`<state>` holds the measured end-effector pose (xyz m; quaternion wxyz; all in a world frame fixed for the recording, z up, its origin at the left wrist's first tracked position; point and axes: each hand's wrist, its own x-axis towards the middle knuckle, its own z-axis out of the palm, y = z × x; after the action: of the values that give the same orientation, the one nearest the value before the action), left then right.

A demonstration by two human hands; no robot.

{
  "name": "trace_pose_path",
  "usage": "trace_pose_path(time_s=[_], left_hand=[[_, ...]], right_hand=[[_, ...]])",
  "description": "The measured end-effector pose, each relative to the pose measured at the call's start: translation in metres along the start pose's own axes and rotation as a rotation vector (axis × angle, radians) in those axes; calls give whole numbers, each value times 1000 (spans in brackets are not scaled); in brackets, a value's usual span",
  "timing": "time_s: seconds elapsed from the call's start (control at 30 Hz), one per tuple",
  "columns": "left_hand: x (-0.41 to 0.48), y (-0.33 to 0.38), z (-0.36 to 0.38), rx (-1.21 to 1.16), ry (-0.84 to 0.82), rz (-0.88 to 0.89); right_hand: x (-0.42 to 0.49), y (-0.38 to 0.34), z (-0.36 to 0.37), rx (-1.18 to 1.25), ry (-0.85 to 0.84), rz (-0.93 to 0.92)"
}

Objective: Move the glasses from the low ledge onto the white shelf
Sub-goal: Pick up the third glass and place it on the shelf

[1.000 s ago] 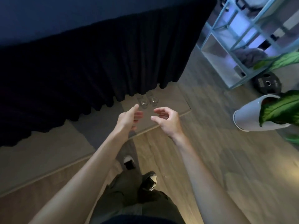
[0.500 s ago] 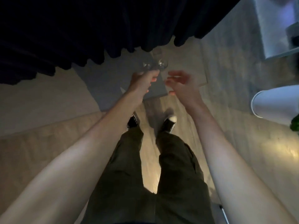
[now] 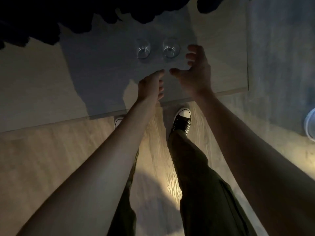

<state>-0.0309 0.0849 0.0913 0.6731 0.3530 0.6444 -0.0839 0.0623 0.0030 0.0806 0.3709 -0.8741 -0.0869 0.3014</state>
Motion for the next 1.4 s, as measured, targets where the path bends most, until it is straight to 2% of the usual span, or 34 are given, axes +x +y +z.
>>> trace_pose_path(time_s=[0.33, 0.47, 0.63, 0.77, 0.93, 1.07, 1.17, 1.4], left_hand=[[87, -7, 25, -214, 23, 9], [100, -11, 28, -243, -10, 10], [90, -3, 27, -371, -103, -5], [57, 8, 25, -492, -195, 39], [-18, 29, 3, -581, -187, 118], [-94, 55, -37, -675, -127, 197], [-158, 80, -84, -765, -94, 316], [-296, 113, -215, -963, 147, 468]], right_hand=[[69, 48, 61, 15, 98, -202], [77, 46, 70, 49, 109, -187], [57, 34, 42, -16, 59, -223], [19, 8, 1, -101, -34, -334], [-30, -50, -29, -133, -137, -448], [-69, -124, -42, -197, -265, -563], [-102, -200, -44, -252, -381, -649], [-210, -372, -22, -317, -653, -856]])
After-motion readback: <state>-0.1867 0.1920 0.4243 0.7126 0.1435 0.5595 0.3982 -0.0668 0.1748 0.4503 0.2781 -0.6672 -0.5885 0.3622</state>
